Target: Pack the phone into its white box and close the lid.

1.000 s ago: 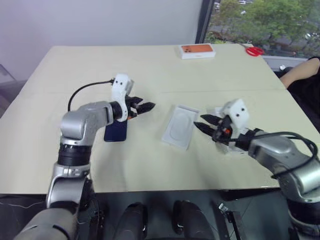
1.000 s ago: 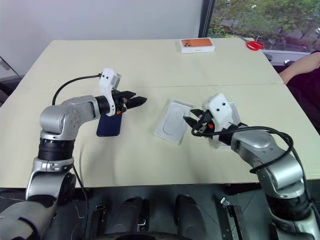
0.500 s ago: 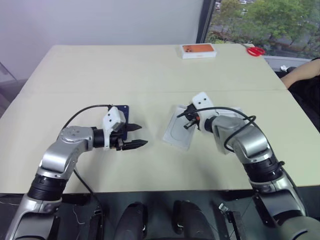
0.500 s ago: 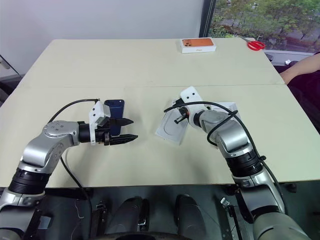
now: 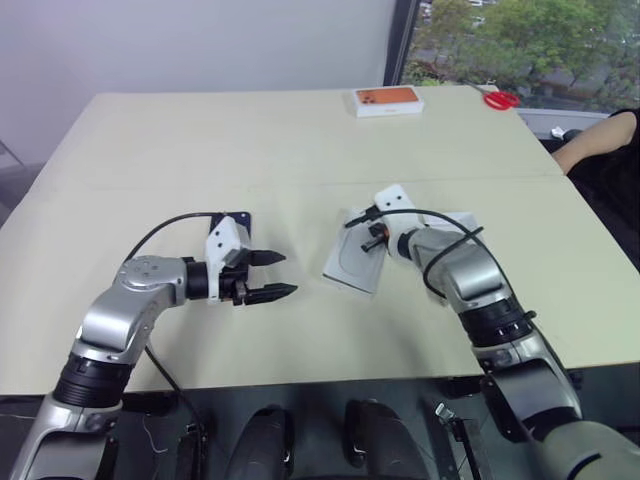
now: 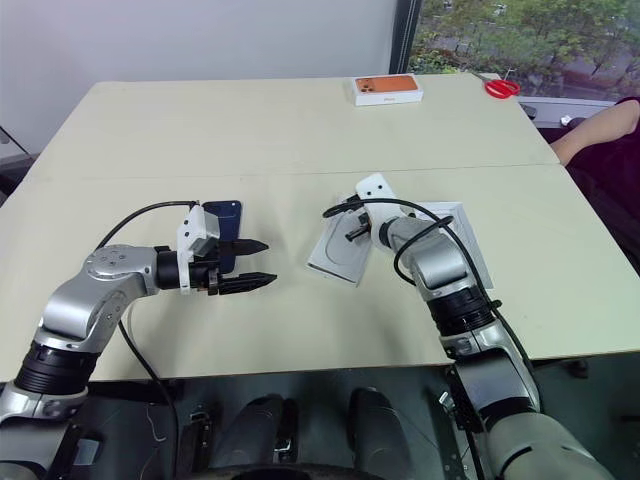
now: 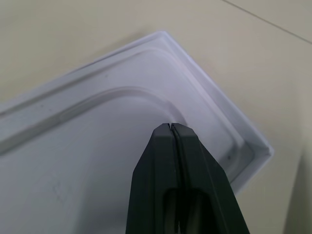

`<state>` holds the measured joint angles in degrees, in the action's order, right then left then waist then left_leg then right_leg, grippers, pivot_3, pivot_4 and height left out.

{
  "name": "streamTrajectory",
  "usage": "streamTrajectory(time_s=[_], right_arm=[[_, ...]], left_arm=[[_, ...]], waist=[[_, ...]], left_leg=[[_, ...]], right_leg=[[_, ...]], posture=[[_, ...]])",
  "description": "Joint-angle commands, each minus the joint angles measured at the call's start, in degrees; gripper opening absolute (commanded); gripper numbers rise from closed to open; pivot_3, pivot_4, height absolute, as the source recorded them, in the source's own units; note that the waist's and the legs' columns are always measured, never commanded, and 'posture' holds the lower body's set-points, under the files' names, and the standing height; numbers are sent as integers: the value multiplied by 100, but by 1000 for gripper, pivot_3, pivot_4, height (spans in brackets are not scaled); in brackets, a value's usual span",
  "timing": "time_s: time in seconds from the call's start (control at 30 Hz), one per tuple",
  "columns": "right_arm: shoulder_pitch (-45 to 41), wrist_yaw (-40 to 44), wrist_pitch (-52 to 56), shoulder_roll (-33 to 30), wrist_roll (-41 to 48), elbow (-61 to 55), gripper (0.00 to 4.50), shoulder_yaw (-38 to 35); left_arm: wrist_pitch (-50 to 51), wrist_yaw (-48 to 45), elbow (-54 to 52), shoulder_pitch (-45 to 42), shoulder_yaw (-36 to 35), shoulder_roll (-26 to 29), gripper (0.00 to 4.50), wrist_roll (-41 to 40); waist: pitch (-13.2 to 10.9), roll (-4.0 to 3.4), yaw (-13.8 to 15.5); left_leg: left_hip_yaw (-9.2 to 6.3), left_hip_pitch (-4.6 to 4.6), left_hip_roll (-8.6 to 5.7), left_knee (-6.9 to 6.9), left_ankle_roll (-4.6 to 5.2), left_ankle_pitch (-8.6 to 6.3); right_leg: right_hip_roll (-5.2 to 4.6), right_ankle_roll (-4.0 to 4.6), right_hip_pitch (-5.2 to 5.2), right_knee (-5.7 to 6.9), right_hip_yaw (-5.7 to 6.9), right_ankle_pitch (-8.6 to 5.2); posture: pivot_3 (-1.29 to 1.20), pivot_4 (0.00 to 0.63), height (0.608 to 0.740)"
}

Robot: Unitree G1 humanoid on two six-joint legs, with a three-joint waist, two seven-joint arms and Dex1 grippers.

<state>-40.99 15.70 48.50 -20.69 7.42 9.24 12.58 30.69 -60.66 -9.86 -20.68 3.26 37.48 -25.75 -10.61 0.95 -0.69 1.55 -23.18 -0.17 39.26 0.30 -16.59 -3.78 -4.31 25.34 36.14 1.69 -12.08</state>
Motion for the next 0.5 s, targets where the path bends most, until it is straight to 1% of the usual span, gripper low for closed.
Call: streamTrajectory(time_s=[0.03,0.13,0.23,0.37,0.5], right_arm=[[-94,-4,-127,31,-147,-55,48,-169],[5,172,-106,-86,-165,-395,48,-105],[208,617,89,-277,1,-1178,48,2],[462,919,525,-367,160,-2062,48,86],[592,1004,871,-288,219,-2374,48,153]], left_arm=[[-8,57,-236,-7,-133,3,3488,-124],[8,98,-244,9,-164,17,3488,-150],[-10,154,-204,40,-241,66,3488,-171],[-30,197,-119,34,-342,94,3488,-175],[-27,210,-60,25,-400,112,3488,-171]], waist=[[0,0,0],[0,-1,-3],[-1,-1,-3],[-1,-1,-5],[-1,-1,-5]], left_leg=[[0,0,0,0,0,0],[0,0,0,0,0,0],[0,-1,0,-1,0,0],[0,0,0,-1,1,-1],[-1,1,2,-1,1,-1]], right_leg=[[0,0,0,0,0,0],[0,0,1,0,0,0],[0,0,1,-1,0,0],[0,0,2,1,0,0],[2,0,2,1,0,0]], posture=[[0,150,740],[0,150,740],[0,150,740],[0,150,740],[0,150,740]])
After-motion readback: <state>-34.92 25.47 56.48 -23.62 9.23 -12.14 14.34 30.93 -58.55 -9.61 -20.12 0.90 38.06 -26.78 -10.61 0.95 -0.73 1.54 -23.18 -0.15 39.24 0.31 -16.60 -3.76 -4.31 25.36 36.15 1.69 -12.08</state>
